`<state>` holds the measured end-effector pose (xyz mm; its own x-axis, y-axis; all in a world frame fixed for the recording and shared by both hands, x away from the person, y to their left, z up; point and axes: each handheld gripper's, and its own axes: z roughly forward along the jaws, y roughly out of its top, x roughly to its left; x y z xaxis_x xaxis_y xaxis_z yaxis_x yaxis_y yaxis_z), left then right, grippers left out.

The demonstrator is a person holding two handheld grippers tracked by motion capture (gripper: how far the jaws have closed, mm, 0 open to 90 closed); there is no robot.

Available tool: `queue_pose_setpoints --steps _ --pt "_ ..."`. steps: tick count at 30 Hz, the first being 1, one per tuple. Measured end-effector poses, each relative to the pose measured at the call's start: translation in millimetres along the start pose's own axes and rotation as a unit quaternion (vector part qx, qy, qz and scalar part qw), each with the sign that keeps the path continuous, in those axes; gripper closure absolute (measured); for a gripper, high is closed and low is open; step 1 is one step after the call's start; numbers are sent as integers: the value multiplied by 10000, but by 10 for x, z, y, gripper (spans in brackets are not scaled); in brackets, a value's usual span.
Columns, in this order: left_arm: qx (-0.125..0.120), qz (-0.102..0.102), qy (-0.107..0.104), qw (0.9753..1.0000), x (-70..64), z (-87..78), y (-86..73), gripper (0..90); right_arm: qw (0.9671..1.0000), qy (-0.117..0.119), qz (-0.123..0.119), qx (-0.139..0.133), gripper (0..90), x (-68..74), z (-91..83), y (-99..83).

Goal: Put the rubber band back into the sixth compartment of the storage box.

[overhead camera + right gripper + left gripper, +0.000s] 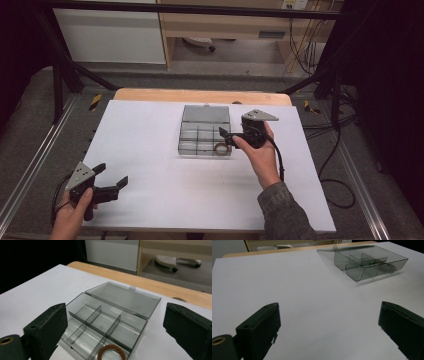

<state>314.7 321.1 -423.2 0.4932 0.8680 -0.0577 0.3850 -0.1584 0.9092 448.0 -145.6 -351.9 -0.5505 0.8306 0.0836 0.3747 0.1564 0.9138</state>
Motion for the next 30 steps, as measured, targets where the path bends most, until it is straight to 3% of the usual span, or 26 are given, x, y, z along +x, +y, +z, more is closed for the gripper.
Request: queue_pose_setpoints --steps 8,18,30 --pt "26 23 -5 10000 -4 5 -1 43 9993 -249 -148 -239 59 -129 -337 -41" --pt "24 20 -7 10000 -8 8 -3 43 9976 -352 -250 -548 58 -263 -696 -135" --pt "-23 -27 23 10000 6 -6 -1 43 9962 -533 -250 -641 31 -434 -1062 -322"
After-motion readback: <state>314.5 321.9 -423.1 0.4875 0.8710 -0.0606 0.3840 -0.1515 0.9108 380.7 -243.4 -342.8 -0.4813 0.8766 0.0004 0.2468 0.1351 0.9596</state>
